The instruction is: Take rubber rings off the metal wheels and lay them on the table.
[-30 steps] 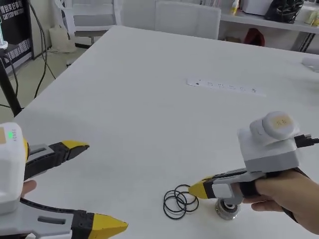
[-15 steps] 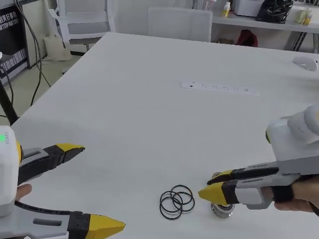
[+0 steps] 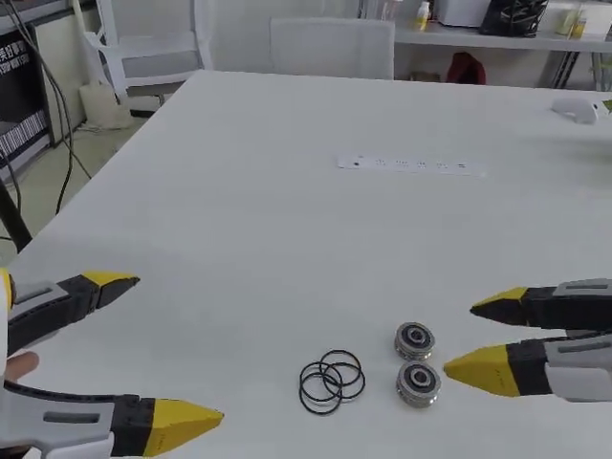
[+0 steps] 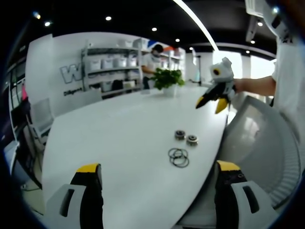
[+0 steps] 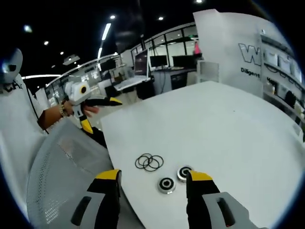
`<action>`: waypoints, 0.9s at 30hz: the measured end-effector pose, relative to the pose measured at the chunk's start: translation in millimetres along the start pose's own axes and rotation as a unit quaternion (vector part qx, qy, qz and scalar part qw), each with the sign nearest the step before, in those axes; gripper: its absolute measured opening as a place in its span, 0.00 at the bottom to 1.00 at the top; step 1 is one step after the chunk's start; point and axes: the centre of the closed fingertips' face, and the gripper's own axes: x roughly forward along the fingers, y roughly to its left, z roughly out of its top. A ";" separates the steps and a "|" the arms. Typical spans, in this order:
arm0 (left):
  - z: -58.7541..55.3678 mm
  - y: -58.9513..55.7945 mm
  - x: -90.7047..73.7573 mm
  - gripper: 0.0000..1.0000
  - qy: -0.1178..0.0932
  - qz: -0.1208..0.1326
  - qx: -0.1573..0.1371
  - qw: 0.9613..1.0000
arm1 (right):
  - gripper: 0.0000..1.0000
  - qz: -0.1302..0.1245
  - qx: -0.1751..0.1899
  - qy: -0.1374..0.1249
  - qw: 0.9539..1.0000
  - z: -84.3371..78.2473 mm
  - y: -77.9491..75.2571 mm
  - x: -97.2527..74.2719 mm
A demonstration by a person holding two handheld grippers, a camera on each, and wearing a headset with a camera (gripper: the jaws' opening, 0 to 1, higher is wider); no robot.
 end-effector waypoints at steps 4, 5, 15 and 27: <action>2.4 0.4 -2.3 1.00 -0.001 0.008 -0.001 1.000 | 0.63 -0.010 0.005 -0.017 1.000 1.6 -3.2 -17.6; 2.8 1.4 -3.2 1.00 -0.001 0.011 -0.002 1.000 | 0.65 -0.013 0.006 -0.022 1.000 2.1 -4.2 -21.2; 1.6 8.7 -13.6 1.00 -0.001 0.035 -0.017 0.999 | 0.96 -0.058 -0.005 -0.055 0.997 -2.3 -12.9 -47.4; -3.8 12.5 -18.5 1.00 0.002 0.049 -0.036 0.998 | 0.99 -0.104 0.021 -0.030 0.994 -40.3 -34.3 -65.4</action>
